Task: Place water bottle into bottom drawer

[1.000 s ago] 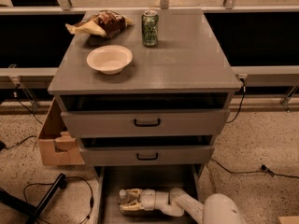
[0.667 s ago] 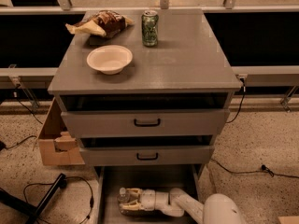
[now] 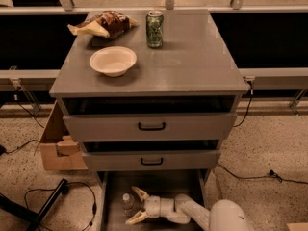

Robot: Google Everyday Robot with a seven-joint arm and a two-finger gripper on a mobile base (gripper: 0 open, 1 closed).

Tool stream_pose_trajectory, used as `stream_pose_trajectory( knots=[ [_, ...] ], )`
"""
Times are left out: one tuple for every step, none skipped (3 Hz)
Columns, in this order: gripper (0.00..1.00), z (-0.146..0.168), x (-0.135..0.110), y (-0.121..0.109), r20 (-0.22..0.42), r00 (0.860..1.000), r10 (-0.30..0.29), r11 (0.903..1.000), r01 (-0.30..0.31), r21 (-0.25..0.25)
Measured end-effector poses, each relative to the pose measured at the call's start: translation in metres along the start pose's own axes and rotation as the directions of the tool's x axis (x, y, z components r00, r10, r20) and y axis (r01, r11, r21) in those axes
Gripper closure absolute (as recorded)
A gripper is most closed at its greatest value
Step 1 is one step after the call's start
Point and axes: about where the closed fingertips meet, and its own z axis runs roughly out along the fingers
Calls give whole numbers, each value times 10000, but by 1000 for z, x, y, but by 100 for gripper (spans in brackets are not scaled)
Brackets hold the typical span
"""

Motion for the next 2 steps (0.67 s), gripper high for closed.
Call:
stream_pose_trajectory(
  knots=[
    [0, 0, 0, 0, 0, 10000, 0, 10000, 0, 0],
    [0, -5, -8, 5, -237, 9994, -266, 9996, 265, -62]
  ],
)
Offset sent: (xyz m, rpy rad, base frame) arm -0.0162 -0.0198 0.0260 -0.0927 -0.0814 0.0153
